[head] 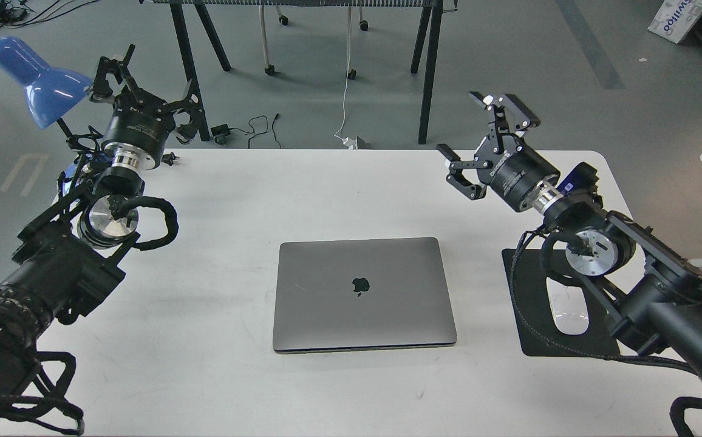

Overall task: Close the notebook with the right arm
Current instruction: 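Lift the right gripper up and away from the closed laptop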

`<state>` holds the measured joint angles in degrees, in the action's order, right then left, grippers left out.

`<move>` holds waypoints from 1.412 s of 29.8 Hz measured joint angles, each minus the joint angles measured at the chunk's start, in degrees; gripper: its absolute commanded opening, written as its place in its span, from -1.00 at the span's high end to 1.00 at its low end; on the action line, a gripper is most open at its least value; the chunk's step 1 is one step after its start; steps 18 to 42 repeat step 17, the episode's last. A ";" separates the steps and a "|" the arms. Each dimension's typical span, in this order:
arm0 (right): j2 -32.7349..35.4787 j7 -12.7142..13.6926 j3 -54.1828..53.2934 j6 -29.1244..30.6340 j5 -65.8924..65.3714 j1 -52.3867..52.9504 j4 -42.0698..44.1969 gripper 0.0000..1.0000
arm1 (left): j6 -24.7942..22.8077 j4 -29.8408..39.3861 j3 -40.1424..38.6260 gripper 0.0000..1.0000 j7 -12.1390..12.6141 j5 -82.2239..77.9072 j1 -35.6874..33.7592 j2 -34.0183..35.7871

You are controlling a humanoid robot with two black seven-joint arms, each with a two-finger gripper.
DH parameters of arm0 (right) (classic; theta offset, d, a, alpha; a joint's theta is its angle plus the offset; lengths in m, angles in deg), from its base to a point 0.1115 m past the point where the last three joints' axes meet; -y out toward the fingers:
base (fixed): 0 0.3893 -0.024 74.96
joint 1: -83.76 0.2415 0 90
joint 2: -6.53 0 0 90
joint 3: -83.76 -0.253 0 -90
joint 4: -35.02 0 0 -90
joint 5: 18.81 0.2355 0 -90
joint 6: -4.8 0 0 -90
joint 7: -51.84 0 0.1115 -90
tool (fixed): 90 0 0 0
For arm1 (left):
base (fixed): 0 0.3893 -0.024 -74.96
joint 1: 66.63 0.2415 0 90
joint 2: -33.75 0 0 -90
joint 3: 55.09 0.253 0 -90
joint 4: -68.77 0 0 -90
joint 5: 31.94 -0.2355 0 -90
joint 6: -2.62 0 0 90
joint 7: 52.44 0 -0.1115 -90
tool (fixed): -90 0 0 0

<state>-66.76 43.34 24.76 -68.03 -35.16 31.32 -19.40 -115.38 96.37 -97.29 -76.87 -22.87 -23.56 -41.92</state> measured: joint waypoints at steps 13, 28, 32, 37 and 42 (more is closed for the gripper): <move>0.11 3.04 -9.38 2.83 15.02 4.51 14.49 -1.00 | -0.01 0.00 -0.16 -1.00 -0.01 0.04 0.00 0.00; 0.02 2.98 -9.56 3.42 15.54 4.50 15.56 -1.00 | -0.01 0.00 -0.14 -1.00 -0.02 0.06 0.00 0.00; 0.02 2.98 -9.56 3.42 15.54 4.50 15.56 -1.00 | -0.01 0.00 -0.14 -1.00 -0.02 0.06 0.00 0.00; 0.02 2.98 -9.56 3.42 15.54 4.50 15.56 -1.00 | -0.01 0.00 -0.14 -1.00 -0.02 0.06 0.00 0.00; 0.02 2.98 -9.56 3.42 15.54 4.50 15.56 -1.00 | -0.01 0.00 -0.14 -1.00 -0.02 0.06 0.00 0.00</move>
